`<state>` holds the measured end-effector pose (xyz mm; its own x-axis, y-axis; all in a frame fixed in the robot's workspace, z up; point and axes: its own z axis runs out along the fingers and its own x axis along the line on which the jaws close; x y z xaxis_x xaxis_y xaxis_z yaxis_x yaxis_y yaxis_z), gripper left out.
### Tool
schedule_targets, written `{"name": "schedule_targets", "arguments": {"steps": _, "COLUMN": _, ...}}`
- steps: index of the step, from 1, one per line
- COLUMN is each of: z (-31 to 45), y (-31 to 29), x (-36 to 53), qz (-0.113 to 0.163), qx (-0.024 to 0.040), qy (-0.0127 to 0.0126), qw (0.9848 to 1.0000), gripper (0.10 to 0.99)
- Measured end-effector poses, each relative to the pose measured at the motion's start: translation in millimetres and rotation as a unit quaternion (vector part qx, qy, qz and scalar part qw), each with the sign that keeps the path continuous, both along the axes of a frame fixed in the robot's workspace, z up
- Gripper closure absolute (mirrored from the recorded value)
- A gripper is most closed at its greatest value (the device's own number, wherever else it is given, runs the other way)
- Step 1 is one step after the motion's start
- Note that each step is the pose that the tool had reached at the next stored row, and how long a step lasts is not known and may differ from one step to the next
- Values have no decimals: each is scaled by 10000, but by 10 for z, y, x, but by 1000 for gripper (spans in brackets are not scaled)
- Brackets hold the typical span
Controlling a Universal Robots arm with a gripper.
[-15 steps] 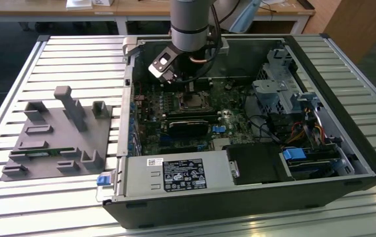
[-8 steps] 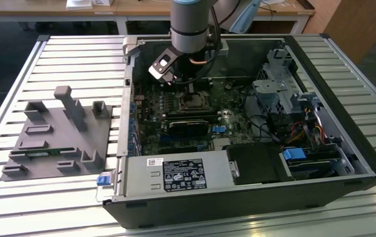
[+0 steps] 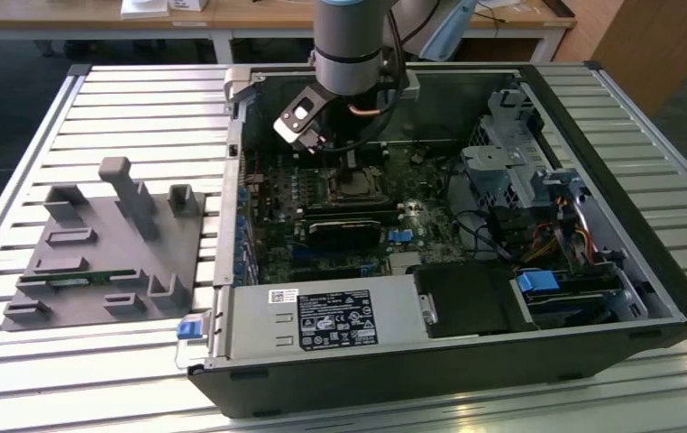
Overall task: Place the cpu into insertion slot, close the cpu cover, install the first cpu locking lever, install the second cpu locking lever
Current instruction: 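Close the cpu cover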
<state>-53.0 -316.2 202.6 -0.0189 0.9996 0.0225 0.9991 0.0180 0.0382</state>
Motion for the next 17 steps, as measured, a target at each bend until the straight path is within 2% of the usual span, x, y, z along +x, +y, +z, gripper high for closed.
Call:
{"name": "schedule_targets", "arguments": {"steps": 3, "z": 42, "y": -1, "x": -1, "qz": 0, "qx": -2, "qy": 2, "qw": 10000, "gripper": 980}}
{"name": "schedule_targets", "arguments": {"steps": 17, "z": 42, "y": -1, "x": 81, "qz": -1, "qx": -2, "qy": 5, "qw": 10000, "gripper": 980}}
